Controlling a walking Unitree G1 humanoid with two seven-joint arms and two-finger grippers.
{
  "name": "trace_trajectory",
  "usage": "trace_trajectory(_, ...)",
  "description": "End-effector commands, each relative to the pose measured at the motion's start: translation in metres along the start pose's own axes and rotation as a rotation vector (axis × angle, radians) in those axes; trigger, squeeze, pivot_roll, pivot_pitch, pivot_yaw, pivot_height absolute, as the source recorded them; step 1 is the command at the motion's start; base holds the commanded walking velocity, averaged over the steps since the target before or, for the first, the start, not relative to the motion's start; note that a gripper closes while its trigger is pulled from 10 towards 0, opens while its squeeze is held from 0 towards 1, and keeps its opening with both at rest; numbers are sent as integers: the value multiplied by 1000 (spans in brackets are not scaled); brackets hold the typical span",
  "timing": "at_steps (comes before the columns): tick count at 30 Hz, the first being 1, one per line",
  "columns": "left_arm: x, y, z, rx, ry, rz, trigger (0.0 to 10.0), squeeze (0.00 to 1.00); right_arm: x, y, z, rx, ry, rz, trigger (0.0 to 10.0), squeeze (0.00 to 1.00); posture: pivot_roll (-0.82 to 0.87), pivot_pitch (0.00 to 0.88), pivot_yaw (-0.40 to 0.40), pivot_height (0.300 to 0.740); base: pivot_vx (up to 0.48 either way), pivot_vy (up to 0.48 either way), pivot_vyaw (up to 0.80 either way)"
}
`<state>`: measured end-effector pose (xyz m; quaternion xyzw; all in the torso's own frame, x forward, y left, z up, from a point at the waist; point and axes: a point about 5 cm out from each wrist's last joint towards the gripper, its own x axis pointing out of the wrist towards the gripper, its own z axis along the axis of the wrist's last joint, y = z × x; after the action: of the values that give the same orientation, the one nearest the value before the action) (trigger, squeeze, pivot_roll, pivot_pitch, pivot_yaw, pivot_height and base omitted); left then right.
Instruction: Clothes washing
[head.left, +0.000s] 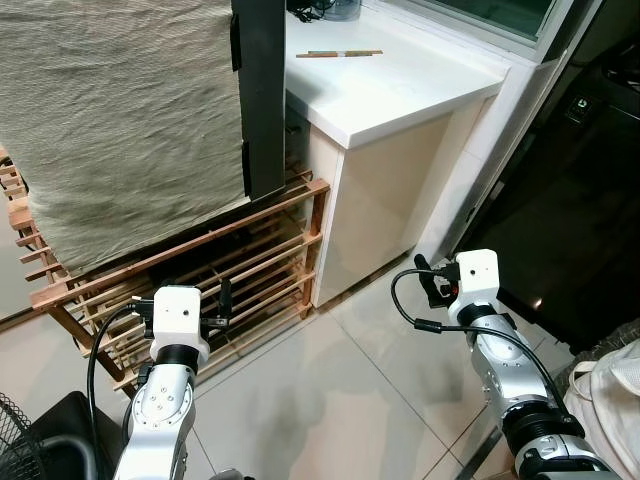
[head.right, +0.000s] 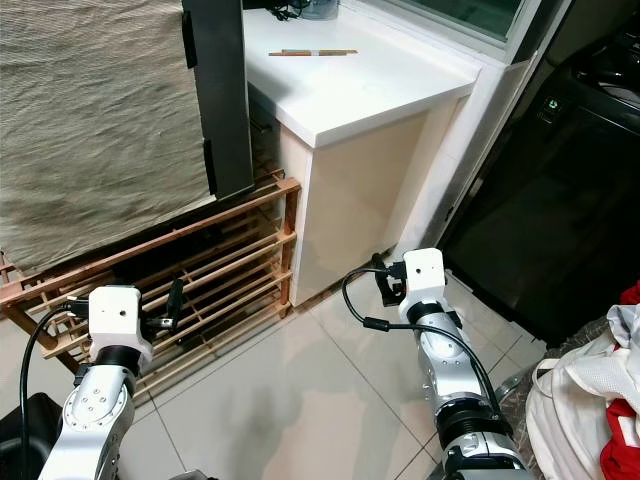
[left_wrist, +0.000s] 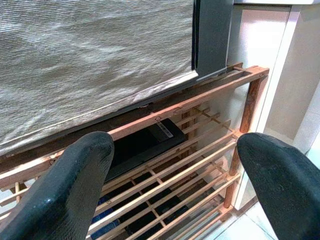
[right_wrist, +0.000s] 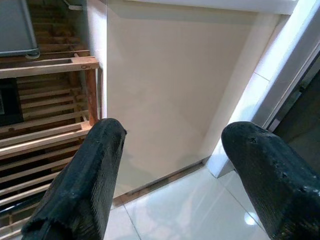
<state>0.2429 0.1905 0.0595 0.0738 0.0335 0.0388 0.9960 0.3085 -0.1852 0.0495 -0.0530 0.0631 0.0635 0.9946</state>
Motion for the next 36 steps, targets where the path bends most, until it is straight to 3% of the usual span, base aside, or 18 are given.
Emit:
trace_trajectory(1,30,1,20,-191,24,-57,10000,0,18,61,21,146,9,222,10000,0,-34,0,-52,740,0,0,0)
trace_trajectory(4,26,2,17,-187,33,-43,10000,0,17,58,21,138,-7,207,10000,0,-33,4,-47,740,0,0,0)
trace_trajectory(6,25,13,20,-106,-12,-32,10000,0,22,56,31,133,-94,186,10000,0,-19,0,-45,740,0,0,0)
trace_trajectory(8,23,15,18,-140,-5,-14,10000,0,23,56,27,274,-55,157,10000,0,-21,0,-44,740,0,0,0)
trace_trajectory(9,23,15,18,-140,-5,-14,10000,0,23,56,27,274,-55,157,10000,0,-21,0,-44,740,0,0,0)
trace_trajectory(10,25,17,17,-171,6,9,10000,0,23,51,22,402,-16,116,10000,0,-26,0,-40,740,0,0,0)
trace_trajectory(15,27,18,15,-201,21,38,10000,0,20,49,18,326,-14,127,10000,0,-42,0,-42,740,0,0,0)
trace_trajectory(19,12,25,15,-218,13,37,10000,0,12,32,11,452,-1,68,10000,0,-41,0,-42,740,0,0,0)
trace_trajectory(21,2,23,19,-173,-29,5,10000,0,4,22,7,522,-17,35,10000,0,-42,0,-45,740,0,0,0)
trace_trajectory(23,-6,9,25,-93,-79,-92,10000,0,-5,12,5,393,-43,2,10000,0,-39,0,-48,740,0,0,0)
trace_trajectory(24,-6,9,25,-93,-79,-92,10000,0,-5,12,5,393,-43,2,10000,0,-39,0,-48,740,0,0,0)
trace_trajectory(25,-9,0,27,-38,-101,-148,10000,0,-9,11,6,212,-56,4,10000,0,-40,0,-48,740,0,0,0)
trace_trajectory(26,-9,-11,26,14,-105,-191,10000,0,-12,15,11,-80,-95,27,10000,0,-45,0,-50,740,0,0,0)
trace_trajectory(31,2,-9,26,-75,-67,-141,10000,0,0,22,12,48,-49,19,10000,0,-46,0,-53,740,0,0,0)
trace_trajectory(32,4,-5,28,-66,-64,-121,10000,0,1,23,16,109,-60,18,10000,1000,-46,0,-51,740,0,0,0)
trace_trajectory(33,5,-3,28,-68,-59,-110,10000,0,1,22,17,130,-67,11,10000,1000,-46,0,-50,740,0,0,0)
trace_trajectory(34,6,0,29,-70,-58,-102,10000,1000,1,22,18,135,-73,14,10000,1000,-45,0,-50,740,0,0,0)
trace_trajectory(36,6,2,33,-76,-83,-113,10000,1000,2,23,20,124,-85,7,10000,1000,-43,0,-50,740,0,0,0)
